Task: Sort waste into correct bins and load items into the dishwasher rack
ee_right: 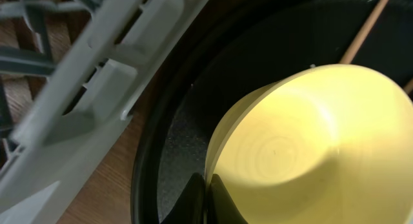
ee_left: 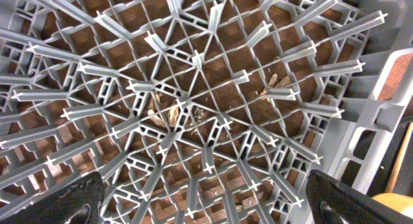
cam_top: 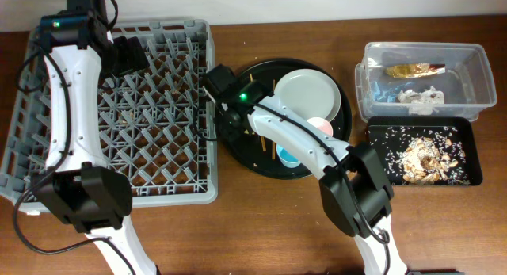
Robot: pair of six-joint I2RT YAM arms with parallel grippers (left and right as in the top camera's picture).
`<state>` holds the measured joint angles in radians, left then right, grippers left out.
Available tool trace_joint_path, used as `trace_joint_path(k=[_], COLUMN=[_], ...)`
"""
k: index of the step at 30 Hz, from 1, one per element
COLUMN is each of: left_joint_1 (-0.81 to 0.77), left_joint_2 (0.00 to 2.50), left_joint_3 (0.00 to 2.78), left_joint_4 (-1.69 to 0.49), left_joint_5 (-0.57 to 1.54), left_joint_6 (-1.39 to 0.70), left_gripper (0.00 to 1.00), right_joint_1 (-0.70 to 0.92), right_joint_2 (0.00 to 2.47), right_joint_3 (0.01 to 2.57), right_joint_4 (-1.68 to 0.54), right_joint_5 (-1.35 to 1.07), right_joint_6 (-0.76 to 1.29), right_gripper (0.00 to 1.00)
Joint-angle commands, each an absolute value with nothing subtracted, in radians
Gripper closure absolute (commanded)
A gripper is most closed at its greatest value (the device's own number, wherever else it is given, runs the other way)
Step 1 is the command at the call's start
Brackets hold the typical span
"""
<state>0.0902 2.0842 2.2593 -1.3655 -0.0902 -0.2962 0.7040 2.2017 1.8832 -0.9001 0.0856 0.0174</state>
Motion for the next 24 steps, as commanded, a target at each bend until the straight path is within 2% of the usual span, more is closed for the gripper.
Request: trace_joint_path(k=[1, 2, 3, 5, 8, 10, 13, 14, 15, 16, 19, 22, 24], left_joint_1=[0.090, 0.090, 0.090, 0.090, 0.090, 0.090, 0.090, 0.090, 0.090, 0.090, 0.090, 0.088, 0.061], left_joint_2=[2.070, 2.070, 2.070, 2.070, 2.070, 2.070, 2.070, 2.070, 2.070, 2.070, 2.070, 2.070, 2.070], left_joint_3=[2.277, 2.277, 2.277, 2.277, 2.277, 2.277, 2.277, 2.277, 2.277, 2.277, 2.277, 2.276, 2.276], left_joint_4=[-1.364, -1.364, -1.364, -1.364, -1.364, -1.364, -1.364, -1.364, -1.363, -1.322, -1.282, -1.355, -1.405], left_joint_5=[-0.095, -0.095, -0.095, -0.095, -0.095, -0.095, -0.095, -0.095, -0.095, -0.095, -0.090, 0.088, 0.159], left_joint_6=[-0.302, -0.302, -0.302, -0.302, -0.302, -0.302, -0.302, -0.302, -0.302, -0.302, -0.303, -0.302, -0.298], left_gripper=[0.01, 0.01, 0.01, 0.01, 0.01, 0.01, 0.01, 0.01, 0.01, 0.01, 0.01, 0.01, 0.20], right_joint_1=[0.714, 0.714, 0.714, 0.713, 0.692, 0.647, 0.517, 0.465, 0.416, 0.366, 0.215, 0.088, 0.002], right_joint_2=[2.217, 2.217, 2.217, 2.214, 2.179, 2.133, 2.089, 2.078, 2.064, 2.029, 1.930, 1.752, 1.621], right_joint_3=[1.897, 1.896, 1.897, 1.903, 2.012, 2.192, 2.504, 2.574, 2.603, 2.593, 2.590, 2.474, 2.297], right_joint_4=[-0.895, -0.897, -0.909, -0.934, -1.039, -1.187, -1.560, -1.665, -1.699, -1.699, -1.699, -1.699, -1.699], right_joint_5=[0.052, 0.052, 0.052, 0.052, 0.017, -0.018, -0.047, -0.050, -0.070, -0.136, -0.207, -0.179, -0.138], right_joint_6=[0.009, 0.009, 0.009, 0.009, 0.073, 0.160, 0.227, 0.227, 0.213, 0.208, 0.190, 0.161, 0.160], right_gripper=[0.95, 0.89, 0.71, 0.65, 0.64, 0.62, 0.49, 0.39, 0.11, 0.01, 0.01, 0.01, 0.01])
